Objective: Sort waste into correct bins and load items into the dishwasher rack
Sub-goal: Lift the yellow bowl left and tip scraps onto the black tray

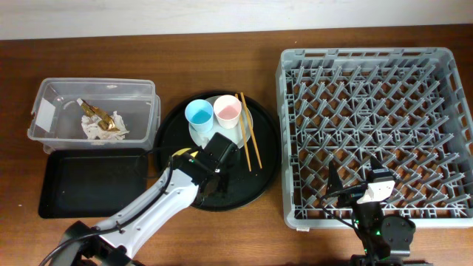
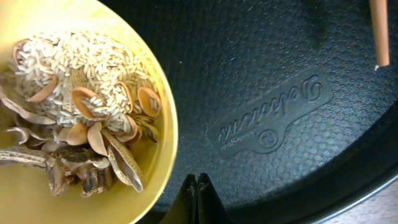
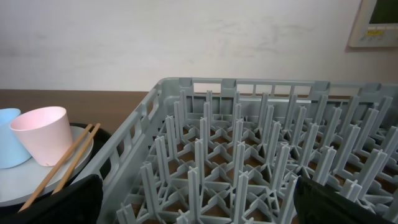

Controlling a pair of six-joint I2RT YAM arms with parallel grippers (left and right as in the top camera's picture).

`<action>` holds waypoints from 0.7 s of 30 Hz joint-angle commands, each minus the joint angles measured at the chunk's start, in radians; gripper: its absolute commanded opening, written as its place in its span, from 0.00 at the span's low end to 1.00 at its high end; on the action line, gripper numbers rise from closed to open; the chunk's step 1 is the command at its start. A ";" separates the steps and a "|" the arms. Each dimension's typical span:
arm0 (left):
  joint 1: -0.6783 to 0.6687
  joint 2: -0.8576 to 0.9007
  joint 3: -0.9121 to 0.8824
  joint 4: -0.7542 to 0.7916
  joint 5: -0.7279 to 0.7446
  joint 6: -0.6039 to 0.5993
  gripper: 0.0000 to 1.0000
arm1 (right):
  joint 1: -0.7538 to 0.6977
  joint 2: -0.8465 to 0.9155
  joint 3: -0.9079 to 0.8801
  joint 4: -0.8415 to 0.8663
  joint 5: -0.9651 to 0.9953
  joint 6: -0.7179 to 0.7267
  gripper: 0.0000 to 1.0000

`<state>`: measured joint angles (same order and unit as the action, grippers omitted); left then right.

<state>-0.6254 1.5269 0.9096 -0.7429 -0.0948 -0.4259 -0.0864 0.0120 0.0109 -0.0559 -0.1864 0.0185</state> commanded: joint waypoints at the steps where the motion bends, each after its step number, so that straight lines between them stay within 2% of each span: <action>1: 0.001 -0.001 -0.021 0.002 -0.052 0.002 0.00 | -0.006 -0.006 -0.005 -0.005 -0.013 -0.003 0.98; 14: 0.001 -0.002 0.023 -0.002 -0.052 0.015 0.01 | -0.006 -0.006 -0.005 -0.005 -0.013 -0.003 0.98; 15: 0.001 -0.002 0.043 -0.010 -0.052 0.047 0.09 | -0.006 -0.006 -0.005 -0.005 -0.013 -0.003 0.98; 18: 0.001 -0.023 0.152 -0.089 -0.058 0.065 0.20 | -0.006 -0.006 -0.005 -0.005 -0.013 -0.003 0.98; 21: 0.001 -0.012 0.156 -0.095 -0.109 0.084 0.34 | -0.006 -0.006 -0.005 -0.005 -0.013 -0.003 0.98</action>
<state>-0.6254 1.5204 1.0584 -0.8307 -0.1513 -0.3695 -0.0864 0.0120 0.0109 -0.0559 -0.1860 0.0185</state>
